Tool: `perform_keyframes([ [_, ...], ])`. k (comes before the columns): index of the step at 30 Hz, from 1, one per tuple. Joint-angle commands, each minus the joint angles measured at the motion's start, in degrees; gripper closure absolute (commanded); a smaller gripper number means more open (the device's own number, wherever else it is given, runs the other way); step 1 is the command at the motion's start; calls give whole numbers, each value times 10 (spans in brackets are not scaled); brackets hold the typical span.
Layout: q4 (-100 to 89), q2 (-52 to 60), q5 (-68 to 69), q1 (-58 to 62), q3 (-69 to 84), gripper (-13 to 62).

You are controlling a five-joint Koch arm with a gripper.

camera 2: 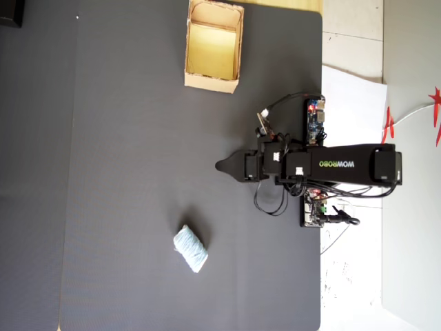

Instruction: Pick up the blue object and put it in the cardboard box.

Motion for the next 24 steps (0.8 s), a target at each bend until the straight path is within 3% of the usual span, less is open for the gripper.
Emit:
perform_keyframes([
  [1,60,48,19,0,20,154],
  [24,60,48,18,-5,20,153],
])
